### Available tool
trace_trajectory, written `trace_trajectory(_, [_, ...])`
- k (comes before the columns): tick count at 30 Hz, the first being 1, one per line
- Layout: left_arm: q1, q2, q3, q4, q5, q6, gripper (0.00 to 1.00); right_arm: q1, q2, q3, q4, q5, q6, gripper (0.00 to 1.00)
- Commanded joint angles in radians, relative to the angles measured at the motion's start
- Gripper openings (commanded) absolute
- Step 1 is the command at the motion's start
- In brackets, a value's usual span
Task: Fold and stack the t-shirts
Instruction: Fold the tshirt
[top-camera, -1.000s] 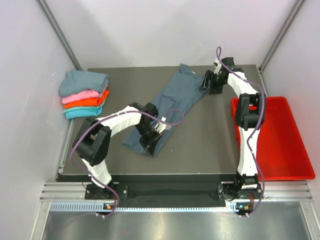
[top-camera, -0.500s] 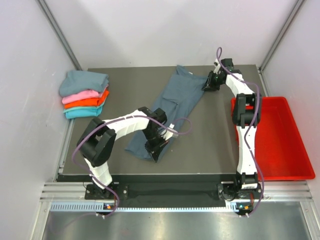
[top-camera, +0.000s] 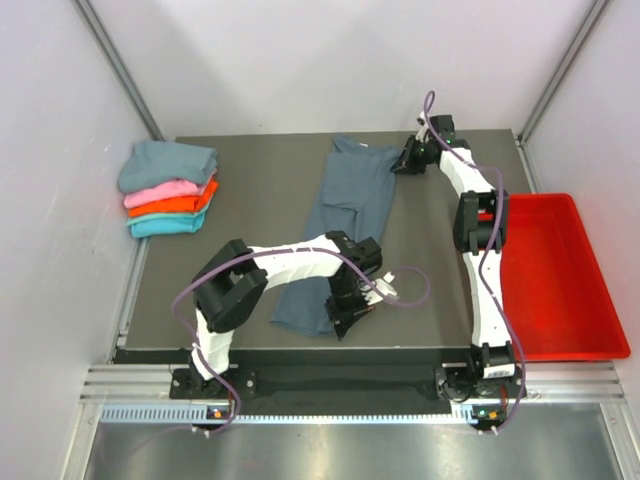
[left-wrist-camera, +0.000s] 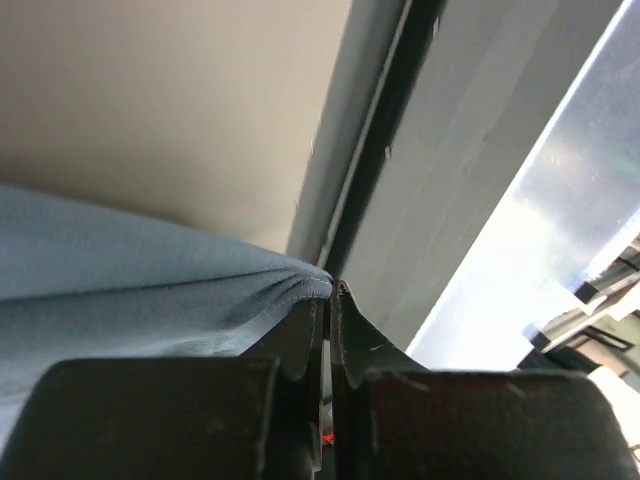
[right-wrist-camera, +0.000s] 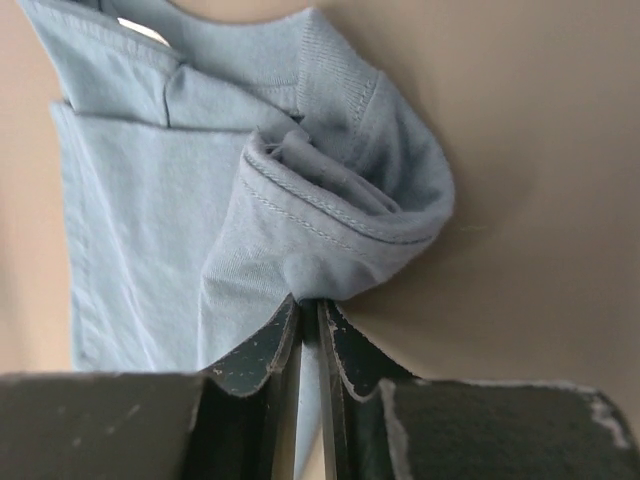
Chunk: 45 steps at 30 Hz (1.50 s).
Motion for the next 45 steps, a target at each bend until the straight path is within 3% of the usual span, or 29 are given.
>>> trace_trajectory(1, [-0.019, 0.046, 0.079, -0.037, 0.013, 0.022, 0.0, 0.023, 0.066, 0.079, 0.102, 0.015, 0.052, 0.11])
trace_trajectory(8, [-0.068, 0.148, 0.192, -0.036, -0.025, 0.016, 0.0, 0.023, 0.129, 0.166, 0.252, -0.005, 0.166, 0.13])
trace_trajectory(22, [-0.112, 0.227, 0.321, -0.034, -0.1, 0.025, 0.0, 0.013, 0.119, 0.182, 0.303, -0.022, 0.153, 0.13])
trace_trajectory(23, [-0.112, 0.227, 0.323, -0.033, -0.109, 0.026, 0.04, 0.009, 0.116, 0.18, 0.3, -0.023, 0.149, 0.16])
trace_trajectory(24, [-0.115, 0.223, 0.324, -0.03, -0.121, 0.025, 0.24, 0.006, 0.108, 0.18, 0.297, -0.025, 0.143, 0.19])
trace_trajectory(25, [-0.12, 0.217, 0.326, -0.031, -0.129, 0.025, 0.34, 0.003, 0.103, 0.18, 0.297, -0.023, 0.137, 0.23])
trace_trajectory(26, [-0.122, 0.215, 0.327, -0.036, -0.129, 0.036, 0.39, 0.0, 0.099, 0.18, 0.291, -0.022, 0.12, 0.31])
trace_trajectory(27, [-0.123, 0.212, 0.329, -0.036, -0.137, 0.039, 0.46, -0.008, 0.082, 0.177, 0.288, -0.025, 0.114, 0.44])
trace_trajectory(28, [-0.123, 0.209, 0.329, -0.036, -0.148, 0.039, 0.53, -0.011, 0.073, 0.166, 0.283, -0.026, 0.106, 0.49])
trace_trajectory(30, [-0.123, 0.195, 0.333, -0.039, -0.164, 0.052, 0.55, -0.026, 0.027, 0.14, 0.271, -0.031, 0.094, 0.59])
trace_trajectory(32, [-0.125, 0.179, 0.349, -0.046, -0.181, 0.06, 0.56, -0.039, -0.012, 0.094, 0.242, -0.028, 0.074, 0.64])
trace_trajectory(36, [-0.12, 0.108, 0.36, -0.057, -0.23, 0.079, 0.63, -0.077, -0.186, -0.045, 0.177, -0.025, 0.043, 0.66])
trace_trajectory(39, [-0.093, 0.034, 0.35, -0.068, -0.217, 0.103, 0.7, -0.114, -0.336, -0.231, 0.131, -0.055, 0.043, 0.67])
trace_trajectory(45, [-0.033, -0.075, 0.37, -0.06, -0.168, 0.103, 0.7, -0.139, -0.596, -0.673, 0.042, -0.117, 0.035, 0.67])
